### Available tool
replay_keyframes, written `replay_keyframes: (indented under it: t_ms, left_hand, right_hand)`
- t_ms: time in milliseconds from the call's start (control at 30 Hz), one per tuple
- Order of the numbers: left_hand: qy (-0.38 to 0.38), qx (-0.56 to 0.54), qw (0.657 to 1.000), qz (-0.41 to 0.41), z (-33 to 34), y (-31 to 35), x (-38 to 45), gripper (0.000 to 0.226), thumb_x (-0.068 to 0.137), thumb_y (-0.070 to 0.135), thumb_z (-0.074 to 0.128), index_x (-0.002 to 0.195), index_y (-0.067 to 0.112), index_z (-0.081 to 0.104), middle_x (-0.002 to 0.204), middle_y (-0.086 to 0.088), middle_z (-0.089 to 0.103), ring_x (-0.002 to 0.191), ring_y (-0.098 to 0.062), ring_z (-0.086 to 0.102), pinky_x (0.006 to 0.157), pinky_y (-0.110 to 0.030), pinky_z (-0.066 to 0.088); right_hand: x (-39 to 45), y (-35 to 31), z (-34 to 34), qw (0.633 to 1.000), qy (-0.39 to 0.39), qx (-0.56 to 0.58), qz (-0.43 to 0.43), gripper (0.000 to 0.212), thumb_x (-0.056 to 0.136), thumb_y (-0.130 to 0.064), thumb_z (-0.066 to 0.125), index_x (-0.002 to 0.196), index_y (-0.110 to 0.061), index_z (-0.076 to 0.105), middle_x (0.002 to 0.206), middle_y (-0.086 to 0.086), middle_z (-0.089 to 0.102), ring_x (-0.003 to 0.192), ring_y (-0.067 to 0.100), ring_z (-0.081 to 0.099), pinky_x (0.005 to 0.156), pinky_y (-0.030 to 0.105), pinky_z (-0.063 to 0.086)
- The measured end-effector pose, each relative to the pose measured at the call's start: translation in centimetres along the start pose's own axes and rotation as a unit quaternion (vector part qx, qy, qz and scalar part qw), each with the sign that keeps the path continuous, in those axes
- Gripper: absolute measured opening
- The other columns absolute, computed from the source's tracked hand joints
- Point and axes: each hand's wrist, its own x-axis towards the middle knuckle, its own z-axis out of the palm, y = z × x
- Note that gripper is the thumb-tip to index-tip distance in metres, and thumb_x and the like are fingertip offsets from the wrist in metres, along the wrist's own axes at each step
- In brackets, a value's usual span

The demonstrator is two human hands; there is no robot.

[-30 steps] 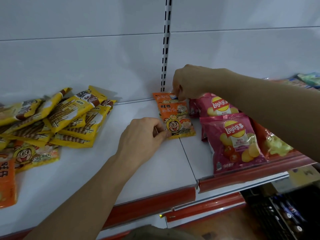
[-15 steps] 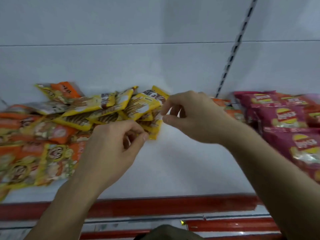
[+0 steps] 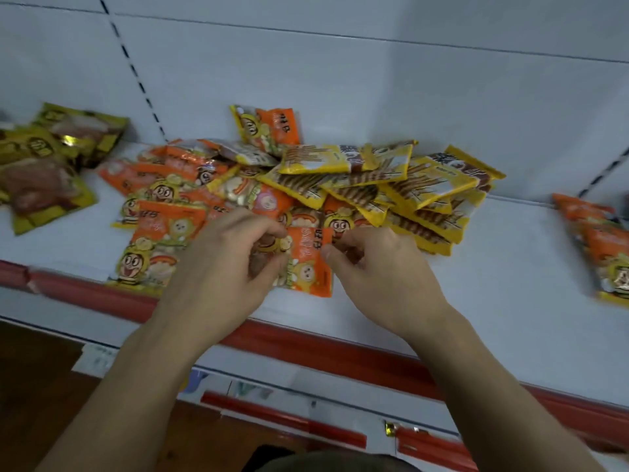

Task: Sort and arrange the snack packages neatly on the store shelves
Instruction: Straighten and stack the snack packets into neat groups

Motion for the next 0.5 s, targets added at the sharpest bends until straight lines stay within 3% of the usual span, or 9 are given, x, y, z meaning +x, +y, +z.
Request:
replay_keyframes:
  t_ms: [100, 267, 400, 500]
  left_hand:
    - [-0.036, -0.012, 0.999, 0.014, 0.5, -0.2, -0.4, 0.03, 0.089, 0.025, 0.074, 0.118, 0.026, 0.067, 0.11, 0.014, 0.055, 0.085, -0.004, 0.059, 0.079, -0.021, 0.047]
    - [0.003, -0.058, 0.998, 0.015, 0.3, 0.2, -0.8, 0.028, 0.091, 0.025, 0.069, 0.118, 0.023, 0.068, 0.111, 0.012, 0.057, 0.095, -0.002, 0.058, 0.083, -0.019, 0.047]
    - [0.09, -0.069, 0.993, -0.013, -0.4, 0.3, -1.1, 0.024, 0.096, 0.027, 0.066, 0.119, 0.021, 0.066, 0.115, 0.008, 0.056, 0.102, -0.004, 0.053, 0.088, -0.014, 0.041]
    - [0.121, -0.08, 0.989, -0.027, -0.5, 0.7, -0.4, 0.036, 0.1, 0.037, 0.055, 0.131, 0.02, 0.06, 0.123, 0.006, 0.056, 0.111, -0.005, 0.053, 0.092, -0.011, 0.039]
  right_hand:
    - [0.0, -0.8, 0.8, 0.997, 0.019, 0.069, 0.025, 0.022, 0.094, -0.042, 0.067, 0.095, -0.021, 0.07, 0.078, -0.011, 0.065, 0.075, 0.012, 0.063, 0.068, 0.036, 0.054]
    - [0.2, -0.5, 0.6, 0.981, 0.07, 0.179, 0.037, 0.009, 0.092, -0.02, 0.073, 0.097, -0.024, 0.067, 0.081, -0.01, 0.07, 0.077, 0.004, 0.066, 0.06, 0.014, 0.047]
    - [-0.3, 0.0, -1.1, 0.944, 0.11, 0.307, 0.043, 0.01, 0.09, -0.012, 0.074, 0.098, -0.018, 0.071, 0.071, -0.006, 0.072, 0.063, 0.002, 0.064, 0.054, 0.013, 0.045]
    - [-1.0, 0.7, -2.8, 0.913, 0.123, 0.388, 0.032, 0.012, 0.088, -0.014, 0.074, 0.1, -0.014, 0.072, 0.074, -0.001, 0.075, 0.061, 0.006, 0.064, 0.051, 0.018, 0.047]
